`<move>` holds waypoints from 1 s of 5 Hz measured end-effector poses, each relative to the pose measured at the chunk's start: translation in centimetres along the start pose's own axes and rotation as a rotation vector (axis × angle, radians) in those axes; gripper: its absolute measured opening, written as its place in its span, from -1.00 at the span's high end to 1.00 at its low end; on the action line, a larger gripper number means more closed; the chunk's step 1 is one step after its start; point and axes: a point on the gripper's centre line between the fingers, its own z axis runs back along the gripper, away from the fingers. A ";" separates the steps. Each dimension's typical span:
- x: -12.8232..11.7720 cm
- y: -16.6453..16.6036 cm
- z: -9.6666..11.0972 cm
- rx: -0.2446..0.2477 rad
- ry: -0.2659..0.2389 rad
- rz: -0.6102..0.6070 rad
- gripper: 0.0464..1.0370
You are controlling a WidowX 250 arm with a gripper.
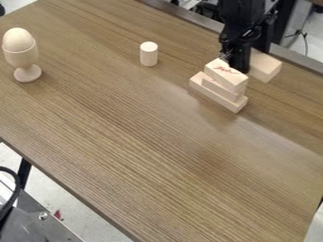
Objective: Put the block on top of the tower
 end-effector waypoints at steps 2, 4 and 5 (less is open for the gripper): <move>2.1 0.9 -2.1 0.065 -0.023 0.011 -0.04; 3.2 0.0 -1.5 0.026 -0.020 0.024 -0.04; 3.4 -0.2 -1.4 0.018 -0.017 0.031 -0.04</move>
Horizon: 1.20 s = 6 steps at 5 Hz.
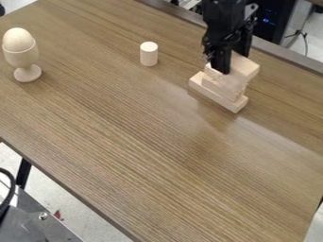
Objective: Put the block on top of the tower
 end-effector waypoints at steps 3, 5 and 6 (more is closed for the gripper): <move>0.5 -1.1 -1.3 0.009 0.007 -0.011 -0.04; 1.0 -1.0 -1.1 0.022 -0.002 0.002 -0.18; 1.0 -0.8 -1.2 0.040 0.001 0.004 -0.77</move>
